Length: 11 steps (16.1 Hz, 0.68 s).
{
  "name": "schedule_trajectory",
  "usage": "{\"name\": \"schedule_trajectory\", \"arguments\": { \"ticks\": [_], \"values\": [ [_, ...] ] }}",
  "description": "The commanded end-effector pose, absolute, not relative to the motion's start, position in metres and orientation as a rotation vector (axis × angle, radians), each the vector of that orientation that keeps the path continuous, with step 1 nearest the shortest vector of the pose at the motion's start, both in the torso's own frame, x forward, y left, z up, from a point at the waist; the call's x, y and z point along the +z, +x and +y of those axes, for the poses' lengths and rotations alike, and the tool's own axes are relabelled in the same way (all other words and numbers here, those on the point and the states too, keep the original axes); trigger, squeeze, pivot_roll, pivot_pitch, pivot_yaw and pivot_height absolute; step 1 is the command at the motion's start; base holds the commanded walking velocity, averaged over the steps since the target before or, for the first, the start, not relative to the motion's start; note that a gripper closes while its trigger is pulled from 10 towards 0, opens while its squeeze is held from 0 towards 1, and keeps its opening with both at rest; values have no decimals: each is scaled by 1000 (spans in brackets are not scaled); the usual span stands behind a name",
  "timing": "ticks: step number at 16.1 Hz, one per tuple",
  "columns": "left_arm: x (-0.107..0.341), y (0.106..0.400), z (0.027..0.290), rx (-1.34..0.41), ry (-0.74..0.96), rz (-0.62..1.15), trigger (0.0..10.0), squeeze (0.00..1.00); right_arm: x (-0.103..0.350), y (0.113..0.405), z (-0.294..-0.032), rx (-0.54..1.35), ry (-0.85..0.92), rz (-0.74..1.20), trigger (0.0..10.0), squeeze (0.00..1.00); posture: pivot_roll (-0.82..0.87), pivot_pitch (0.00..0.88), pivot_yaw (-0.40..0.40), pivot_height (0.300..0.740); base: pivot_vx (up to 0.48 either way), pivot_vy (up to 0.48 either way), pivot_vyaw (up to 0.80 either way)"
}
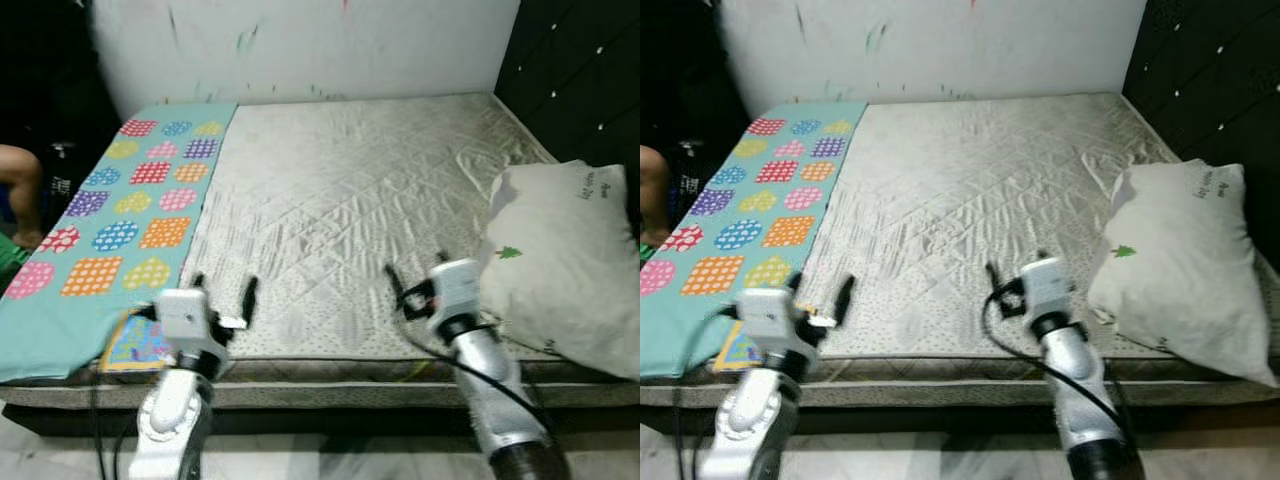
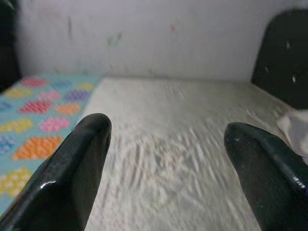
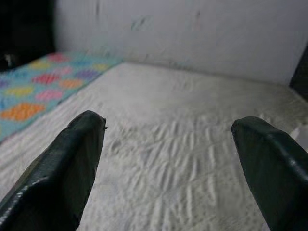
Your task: Clean up the room
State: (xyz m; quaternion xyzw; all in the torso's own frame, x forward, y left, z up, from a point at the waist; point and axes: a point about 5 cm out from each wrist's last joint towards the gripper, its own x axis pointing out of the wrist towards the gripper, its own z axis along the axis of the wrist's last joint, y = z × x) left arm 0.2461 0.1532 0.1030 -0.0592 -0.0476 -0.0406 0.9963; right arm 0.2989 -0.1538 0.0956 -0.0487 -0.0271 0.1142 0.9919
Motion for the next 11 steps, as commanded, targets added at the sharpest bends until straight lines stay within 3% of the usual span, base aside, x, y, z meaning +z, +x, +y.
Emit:
{"name": "schedule_trajectory", "arguments": {
  "ticks": [1, 3, 8, 11],
  "values": [
    [106, 245, 161, -45, -114, -101, 10000, 0, 101, 297, -146, 253, -60, -64, 10000, 0, -95, 0, 45, 740, 0, 0, 0],
    [102, 237, 167, -33, -117, -88, 10000, 0, 108, 285, -150, 243, 4, -62, 10000, 0, -101, 0, 50, 740, 0, 0, 0],
    [77, 216, 188, 48, -97, 8, 10000, 0, 95, 260, -170, 225, -35, 34, 10000, 0, -115, 0, 54, 740, 0, 0, 0],
    [76, 217, 188, 43, -98, 12, 10000, 0, 91, 256, -172, 219, -45, 81, 10000, 0, -116, 0, 55, 740, 0, 0, -133]
  ]
}}
